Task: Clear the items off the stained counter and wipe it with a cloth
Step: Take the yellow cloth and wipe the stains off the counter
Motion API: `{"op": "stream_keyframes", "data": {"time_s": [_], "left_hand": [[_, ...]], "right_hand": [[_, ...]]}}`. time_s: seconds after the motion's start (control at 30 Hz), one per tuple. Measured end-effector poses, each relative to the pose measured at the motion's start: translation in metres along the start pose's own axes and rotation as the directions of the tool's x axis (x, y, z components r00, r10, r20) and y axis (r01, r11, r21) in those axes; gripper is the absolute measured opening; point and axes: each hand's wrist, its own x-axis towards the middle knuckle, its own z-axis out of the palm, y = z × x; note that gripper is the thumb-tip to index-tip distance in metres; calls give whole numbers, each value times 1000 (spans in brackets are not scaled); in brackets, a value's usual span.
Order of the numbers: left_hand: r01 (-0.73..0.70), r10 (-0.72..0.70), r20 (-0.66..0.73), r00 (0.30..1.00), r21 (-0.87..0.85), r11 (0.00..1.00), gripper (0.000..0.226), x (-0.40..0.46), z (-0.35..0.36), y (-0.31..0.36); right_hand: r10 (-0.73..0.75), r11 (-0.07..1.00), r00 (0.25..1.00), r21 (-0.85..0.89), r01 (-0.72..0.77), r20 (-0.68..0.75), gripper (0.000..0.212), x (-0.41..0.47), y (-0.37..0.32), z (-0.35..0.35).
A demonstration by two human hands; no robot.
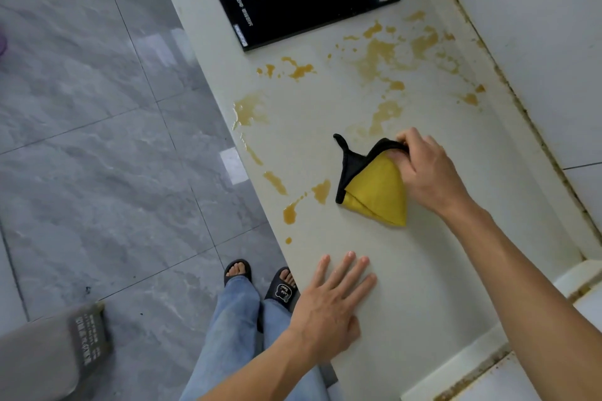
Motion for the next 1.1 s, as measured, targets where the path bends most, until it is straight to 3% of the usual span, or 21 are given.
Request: {"op": "stream_keyframes", "data": {"time_s": [0.13,0.23,0.5,0.67,0.83,0.93,1.1], "left_hand": [[2,-2,-5,1000,-21,1000,79,-1,1,0],[-7,7,-15,1000,-24,1000,78,0,4,-1],[-27,28,8,1000,-96,995,78,2,7,-4],[-27,27,-1,1000,-49,998,78,1,6,-4],[-14,13,-19,1000,-26,1000,78,-1,5,-4],[-22,22,6,1000,-54,998,78,0,5,-4],[-8,8,-12,1000,4,1000,79,-1,3,-3]], "right_hand": [[-42,995,996,87,48,-73,10,-12,-12,-30],[-108,994,993,28,109,-42,13,-14,-20,-32],[-25,998,968,54,11,251,14,18,-5,29],[109,993,951,11,-117,291,43,33,-1,50],[217,972,922,-157,-174,322,74,37,-1,45],[160,973,923,-213,-88,350,62,35,2,40],[-19,999,973,30,12,231,31,18,3,23]]}}
